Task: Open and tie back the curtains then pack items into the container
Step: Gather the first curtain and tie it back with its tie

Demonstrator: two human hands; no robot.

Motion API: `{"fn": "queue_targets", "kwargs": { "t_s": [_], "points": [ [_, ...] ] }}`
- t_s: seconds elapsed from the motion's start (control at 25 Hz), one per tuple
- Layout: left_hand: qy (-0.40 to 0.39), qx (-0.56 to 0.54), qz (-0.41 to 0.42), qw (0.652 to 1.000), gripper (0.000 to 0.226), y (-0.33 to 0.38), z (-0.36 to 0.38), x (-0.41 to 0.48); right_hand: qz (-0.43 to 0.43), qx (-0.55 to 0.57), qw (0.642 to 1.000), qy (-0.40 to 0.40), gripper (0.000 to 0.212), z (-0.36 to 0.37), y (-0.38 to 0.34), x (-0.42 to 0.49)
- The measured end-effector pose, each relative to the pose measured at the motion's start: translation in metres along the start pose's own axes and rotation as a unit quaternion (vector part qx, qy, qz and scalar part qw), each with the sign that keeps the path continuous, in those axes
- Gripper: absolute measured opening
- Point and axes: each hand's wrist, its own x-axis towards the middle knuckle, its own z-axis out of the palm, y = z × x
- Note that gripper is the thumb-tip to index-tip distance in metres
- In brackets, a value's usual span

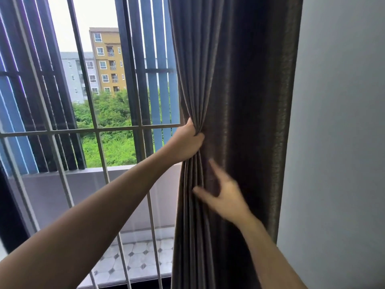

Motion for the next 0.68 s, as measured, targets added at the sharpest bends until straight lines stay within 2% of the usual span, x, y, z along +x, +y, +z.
{"fn": "queue_targets", "kwargs": {
  "t_s": [0.04, 0.08, 0.12, 0.16, 0.24, 0.32, 0.4, 0.52, 0.68],
  "points": [
    [0.001, -0.005, 0.001, 1.000, 0.042, -0.004, -0.002, 0.000, -0.061, -0.015, 0.988, 0.141, 0.067, -0.018, -0.002, 0.006],
    [-0.001, -0.012, 0.003, 1.000, 0.043, -0.007, -0.002, 0.000, -0.095, -0.054, 0.955, 0.277, 0.063, -0.040, -0.005, 0.013],
    [-0.003, -0.020, 0.004, 1.000, 0.043, -0.009, -0.002, 0.000, -0.096, -0.082, 0.919, 0.373, 0.067, -0.063, -0.010, 0.022],
    [-0.004, -0.028, 0.005, 1.000, 0.043, -0.010, -0.002, 0.001, -0.071, -0.092, 0.904, 0.411, 0.077, -0.088, -0.014, 0.032],
    [-0.003, -0.042, 0.007, 0.999, 0.043, -0.012, 0.000, 0.004, -0.004, -0.033, 0.935, 0.354, 0.091, -0.120, -0.010, 0.049],
    [-0.007, -0.059, 0.017, 0.998, 0.046, -0.013, 0.004, 0.005, 0.025, 0.002, 0.969, 0.245, 0.081, -0.121, -0.001, 0.057],
    [-0.024, -0.082, 0.030, 0.996, 0.047, -0.012, 0.007, 0.005, 0.032, -0.031, 0.991, 0.123, 0.075, -0.098, 0.012, 0.053],
    [-0.040, -0.096, 0.038, 0.994, 0.046, -0.007, 0.012, 0.006, 0.035, -0.015, 0.999, -0.018, 0.069, -0.054, 0.024, 0.028],
    [-0.035, -0.091, 0.030, 0.995, 0.052, -0.006, 0.014, 0.011, 0.064, 0.026, 0.994, -0.089, 0.066, -0.027, 0.023, 0.017]
  ]
}}
